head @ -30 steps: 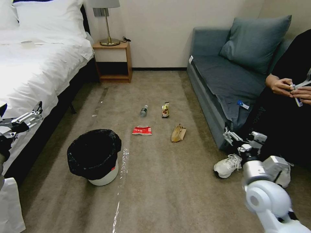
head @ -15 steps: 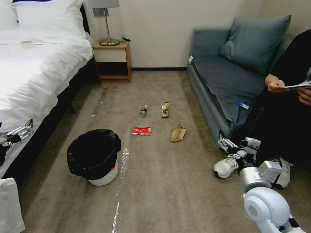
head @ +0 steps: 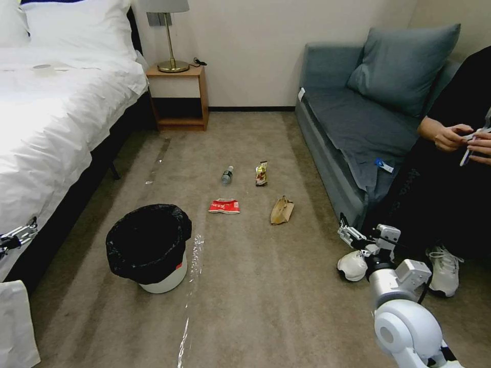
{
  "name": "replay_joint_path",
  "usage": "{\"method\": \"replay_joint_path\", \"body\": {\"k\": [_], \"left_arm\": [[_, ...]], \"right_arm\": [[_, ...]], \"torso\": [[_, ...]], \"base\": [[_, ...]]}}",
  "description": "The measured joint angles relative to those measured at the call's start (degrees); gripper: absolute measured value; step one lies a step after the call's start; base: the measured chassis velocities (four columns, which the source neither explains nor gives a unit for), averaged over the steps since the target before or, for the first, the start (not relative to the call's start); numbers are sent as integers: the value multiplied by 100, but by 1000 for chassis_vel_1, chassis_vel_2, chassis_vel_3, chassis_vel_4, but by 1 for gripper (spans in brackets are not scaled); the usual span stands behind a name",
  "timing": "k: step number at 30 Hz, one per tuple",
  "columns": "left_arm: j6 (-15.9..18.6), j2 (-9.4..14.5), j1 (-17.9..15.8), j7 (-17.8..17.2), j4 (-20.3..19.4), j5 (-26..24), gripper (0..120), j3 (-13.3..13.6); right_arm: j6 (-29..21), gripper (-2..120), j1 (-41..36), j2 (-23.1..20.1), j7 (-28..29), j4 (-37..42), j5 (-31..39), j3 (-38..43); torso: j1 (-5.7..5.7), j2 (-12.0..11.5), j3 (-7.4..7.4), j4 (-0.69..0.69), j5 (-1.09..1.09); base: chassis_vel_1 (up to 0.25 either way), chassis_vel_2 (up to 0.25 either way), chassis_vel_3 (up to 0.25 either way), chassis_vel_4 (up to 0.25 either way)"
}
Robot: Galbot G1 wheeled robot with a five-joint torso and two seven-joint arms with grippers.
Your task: Pick up the trash bin, then pick up the garbage on the floor and place it into the trash bin.
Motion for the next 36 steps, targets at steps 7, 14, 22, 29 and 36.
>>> {"method": "replay_joint_path", "body": {"k": [7,14,22,29,36], "left_arm": [[318,180,-879,-58,432,86,98,1050],[561,305,-1499,-125,714,141,98,1795],[580,309,-1554,-140,722,146,98,1903],[745,336,-1943,-295,618,149,98,2807],[831,302,-2205,-381,847,286,98,3373]], "right_arm": [[6,100,-14,29,-23,-10,-9,51],[61,100,31,77,-35,-179,-35,46],[79,100,113,104,-39,-261,-37,1],[79,100,165,115,-42,-326,-38,-43],[153,100,168,104,-54,-502,-38,3]], "torso": [[0,-1,0,-4,-2],[0,0,0,-1,0],[0,0,0,0,-2],[0,-1,1,-7,-4],[0,-1,1,3,-7]], "base": [[0,0,0,0],[0,0,0,0],[0,0,0,0],[0,0,0,0],[0,0,0,0]]}}
